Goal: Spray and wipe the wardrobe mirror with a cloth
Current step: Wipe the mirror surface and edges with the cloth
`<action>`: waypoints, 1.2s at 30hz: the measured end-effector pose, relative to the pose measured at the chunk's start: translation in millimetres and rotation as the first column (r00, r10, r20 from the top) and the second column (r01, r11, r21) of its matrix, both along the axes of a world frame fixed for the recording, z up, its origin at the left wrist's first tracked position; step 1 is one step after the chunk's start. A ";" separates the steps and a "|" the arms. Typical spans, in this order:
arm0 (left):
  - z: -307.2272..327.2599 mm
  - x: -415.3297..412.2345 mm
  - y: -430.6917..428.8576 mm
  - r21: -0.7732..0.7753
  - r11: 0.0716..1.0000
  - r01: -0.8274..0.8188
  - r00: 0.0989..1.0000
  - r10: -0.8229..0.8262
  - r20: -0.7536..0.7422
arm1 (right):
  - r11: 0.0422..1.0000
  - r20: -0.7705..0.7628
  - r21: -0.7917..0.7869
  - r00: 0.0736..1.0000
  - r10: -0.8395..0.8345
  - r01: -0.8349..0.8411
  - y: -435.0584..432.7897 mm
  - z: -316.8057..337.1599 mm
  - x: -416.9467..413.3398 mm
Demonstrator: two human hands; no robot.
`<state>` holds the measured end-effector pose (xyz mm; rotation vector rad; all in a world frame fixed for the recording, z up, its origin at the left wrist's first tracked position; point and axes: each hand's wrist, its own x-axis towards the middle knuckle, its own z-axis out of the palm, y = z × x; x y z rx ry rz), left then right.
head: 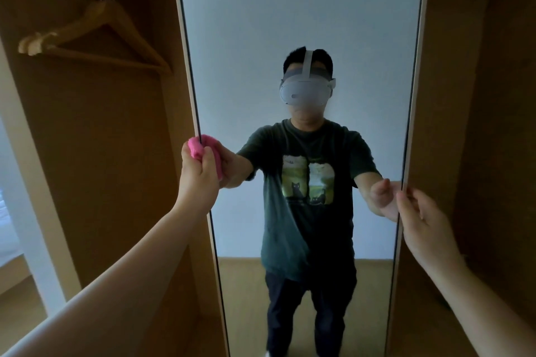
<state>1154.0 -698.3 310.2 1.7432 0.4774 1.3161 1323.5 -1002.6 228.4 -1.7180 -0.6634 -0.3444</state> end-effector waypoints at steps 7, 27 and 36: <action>-26.8 -2.5 4.2 0.003 1.000 0.019 1.000 -0.019 -0.013 | 0.999 -0.043 -0.030 0.999 0.010 -0.011 -1.3 -19.1 -0.2; -111.1 -10.1 4.2 0.013 0.998 0.062 0.995 -0.061 -0.084 | 0.994 -0.101 -0.105 0.994 -0.030 0.019 -2.6 -73.2 -15.7; -137.8 -15.8 -0.1 -0.015 0.997 0.079 0.990 -0.081 -0.111 | 0.986 -0.141 -0.162 0.989 -0.052 0.028 -3.2 -94.0 -21.5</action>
